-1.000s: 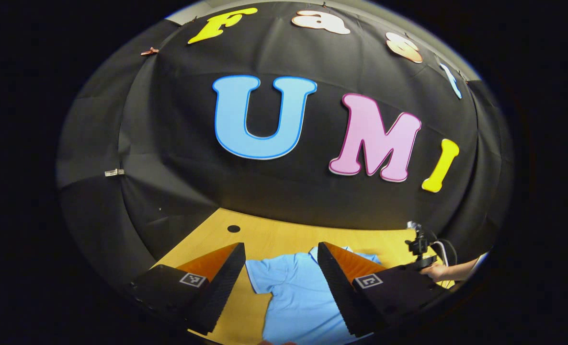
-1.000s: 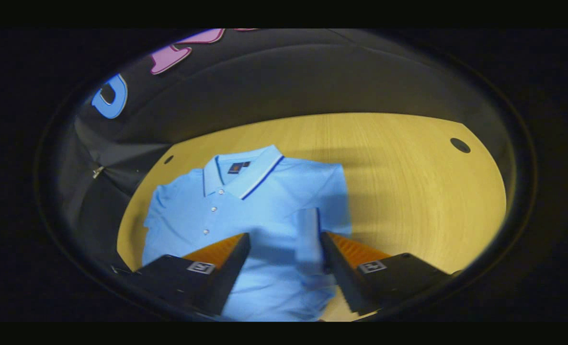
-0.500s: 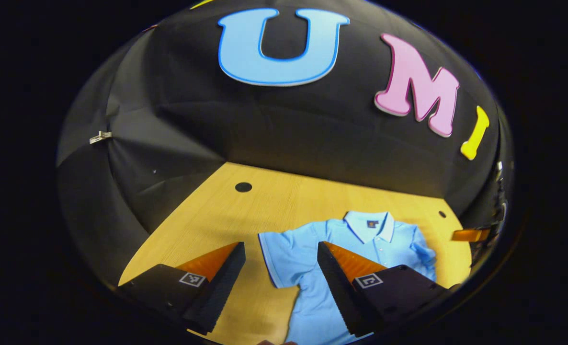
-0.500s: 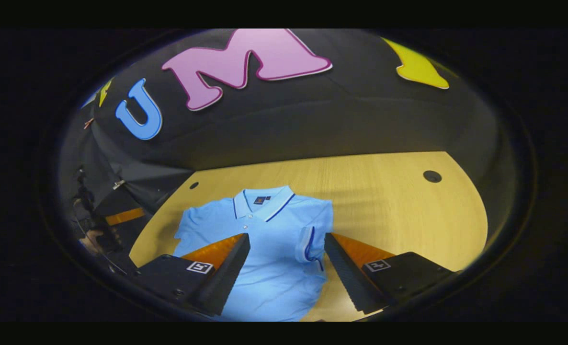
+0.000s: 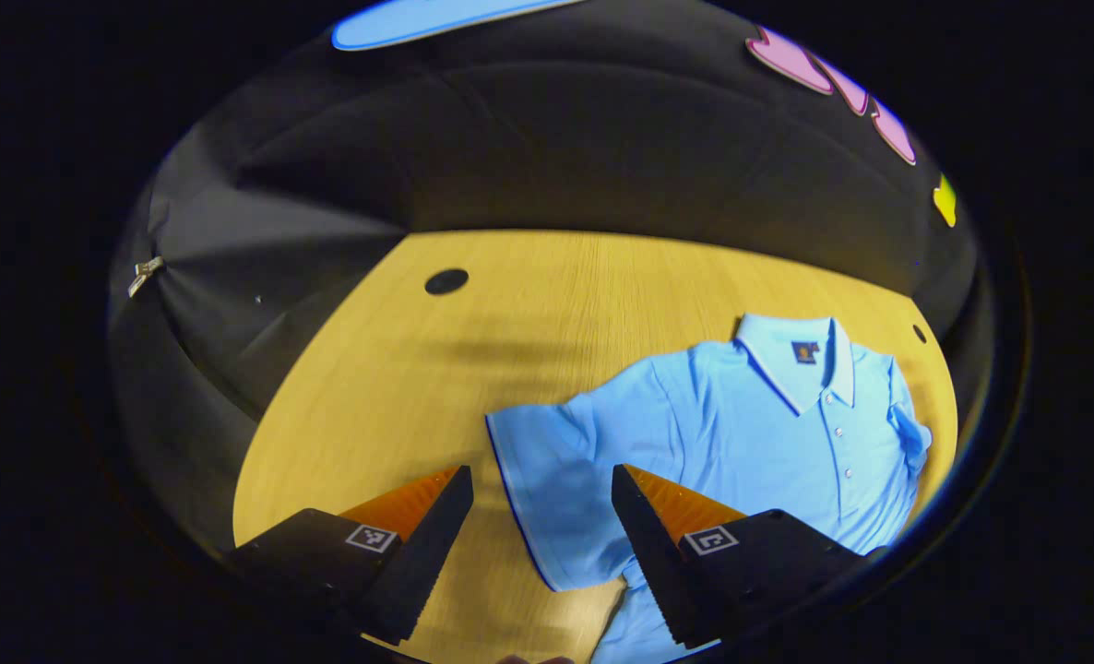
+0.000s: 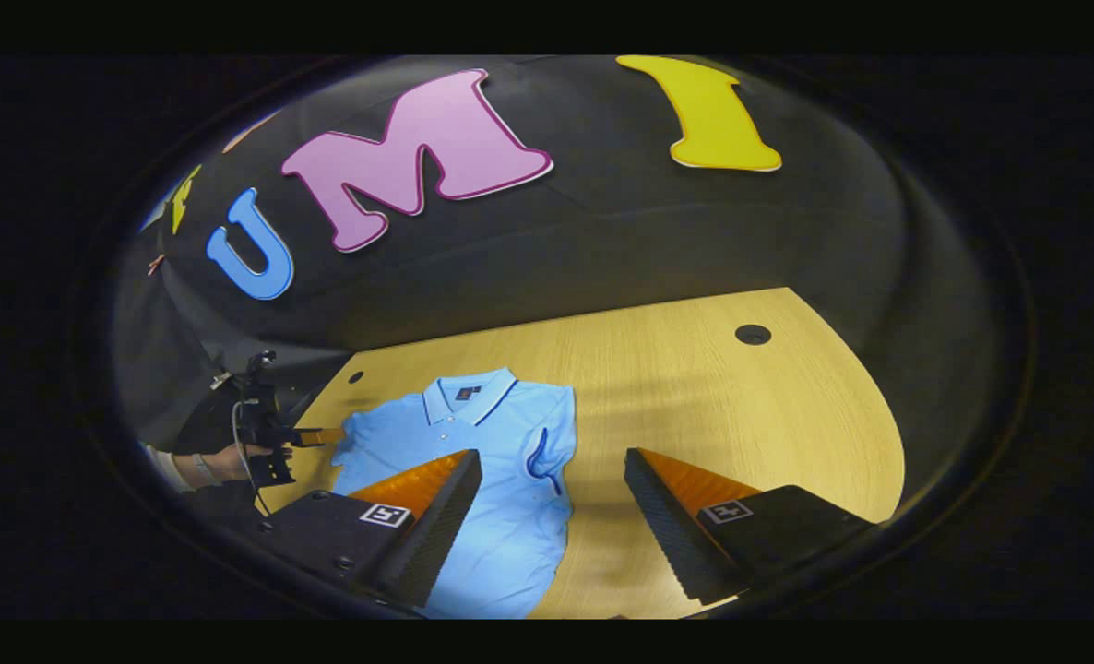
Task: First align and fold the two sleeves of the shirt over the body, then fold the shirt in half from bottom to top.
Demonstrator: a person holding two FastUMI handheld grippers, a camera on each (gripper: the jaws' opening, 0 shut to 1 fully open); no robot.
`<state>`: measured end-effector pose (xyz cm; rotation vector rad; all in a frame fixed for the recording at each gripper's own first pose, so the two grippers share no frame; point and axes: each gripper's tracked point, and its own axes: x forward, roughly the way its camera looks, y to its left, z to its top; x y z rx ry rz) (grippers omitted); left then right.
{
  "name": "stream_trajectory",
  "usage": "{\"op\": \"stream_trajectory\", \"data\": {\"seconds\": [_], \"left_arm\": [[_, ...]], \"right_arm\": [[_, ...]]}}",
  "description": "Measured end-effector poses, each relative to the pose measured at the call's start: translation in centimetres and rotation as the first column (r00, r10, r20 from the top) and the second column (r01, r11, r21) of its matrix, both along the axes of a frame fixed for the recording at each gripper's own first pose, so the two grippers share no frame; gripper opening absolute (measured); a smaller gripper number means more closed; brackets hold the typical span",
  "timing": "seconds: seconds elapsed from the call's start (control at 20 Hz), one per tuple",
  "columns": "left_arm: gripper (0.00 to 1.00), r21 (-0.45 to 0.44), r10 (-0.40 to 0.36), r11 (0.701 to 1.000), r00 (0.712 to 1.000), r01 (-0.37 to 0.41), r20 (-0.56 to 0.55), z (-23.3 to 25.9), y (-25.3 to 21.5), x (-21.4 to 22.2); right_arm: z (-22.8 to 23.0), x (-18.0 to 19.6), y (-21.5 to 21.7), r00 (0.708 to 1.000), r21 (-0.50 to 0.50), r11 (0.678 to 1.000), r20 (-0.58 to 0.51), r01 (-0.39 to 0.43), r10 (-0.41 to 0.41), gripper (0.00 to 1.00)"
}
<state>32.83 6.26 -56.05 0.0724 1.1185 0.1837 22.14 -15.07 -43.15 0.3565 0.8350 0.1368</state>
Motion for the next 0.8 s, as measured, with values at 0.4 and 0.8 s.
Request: {"op": "stream_trajectory", "data": {"seconds": [0.4,0.8], "left_arm": [[0.17,-0.036,-0.041,0.999,0.999,0.04,-0.014,-1.4,-2.5,0.2],[0.08,-0.163,-0.22,0.953,0.952,0.257,0.215,6.8,-9.1,3.0]], "right_arm": [[0.2,-0.7,0.3,1.0,0.014,1.0,-0.001,-0.009,0.009,0.98],[0.1,-1.2,2.2,1.0,0.041,0.999,0.001,-0.021,0.021,0.91]]}}
